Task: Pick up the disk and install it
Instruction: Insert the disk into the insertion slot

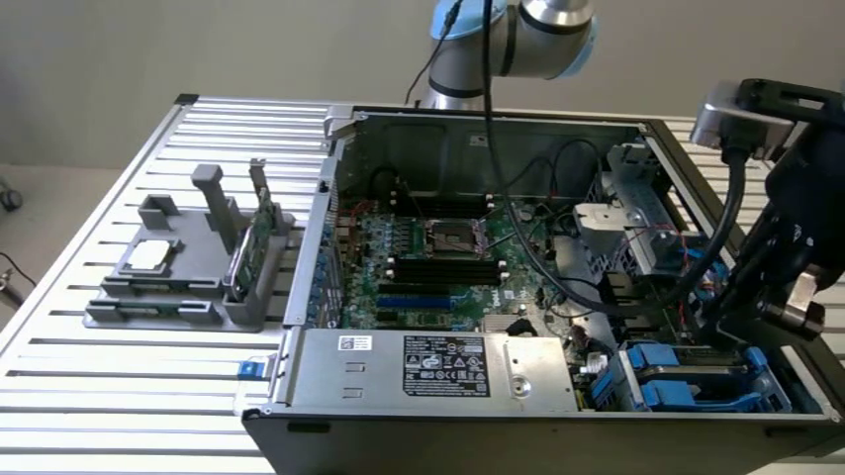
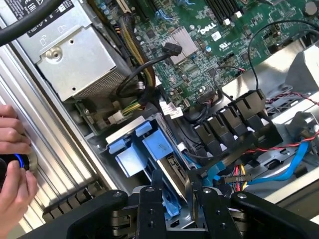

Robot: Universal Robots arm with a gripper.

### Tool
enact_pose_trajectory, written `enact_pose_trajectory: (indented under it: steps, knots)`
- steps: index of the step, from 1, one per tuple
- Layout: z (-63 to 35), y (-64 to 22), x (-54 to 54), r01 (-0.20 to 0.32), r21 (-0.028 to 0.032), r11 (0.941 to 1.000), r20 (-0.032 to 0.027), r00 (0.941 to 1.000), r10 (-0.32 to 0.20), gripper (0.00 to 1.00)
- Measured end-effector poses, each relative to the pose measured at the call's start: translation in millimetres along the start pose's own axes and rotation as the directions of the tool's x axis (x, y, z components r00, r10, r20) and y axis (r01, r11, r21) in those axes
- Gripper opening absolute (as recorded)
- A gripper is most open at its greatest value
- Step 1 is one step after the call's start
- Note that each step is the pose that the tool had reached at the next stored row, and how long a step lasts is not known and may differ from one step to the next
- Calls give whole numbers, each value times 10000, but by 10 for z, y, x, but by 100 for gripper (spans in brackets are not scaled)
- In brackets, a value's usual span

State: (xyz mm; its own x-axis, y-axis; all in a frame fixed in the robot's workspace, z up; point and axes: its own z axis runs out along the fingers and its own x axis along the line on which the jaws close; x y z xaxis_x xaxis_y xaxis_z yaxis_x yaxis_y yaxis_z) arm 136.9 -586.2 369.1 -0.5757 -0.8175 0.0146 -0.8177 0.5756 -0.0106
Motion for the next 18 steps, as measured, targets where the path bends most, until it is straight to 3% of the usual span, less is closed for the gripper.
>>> enact_pose_trajectory:
  steps: [4, 9, 14, 18]
  knots:
    - [1, 0, 0, -727, -11, 9974, -7, 9974, 727, 33]
    - [0, 0, 0, -1614, -22, 9869, -19, 9869, 1614, 33]
    - [0, 0, 0, -2499, -33, 9683, -31, 9683, 2499, 33]
    - [0, 0, 0, -3185, -41, 9479, -42, 9479, 3184, 33]
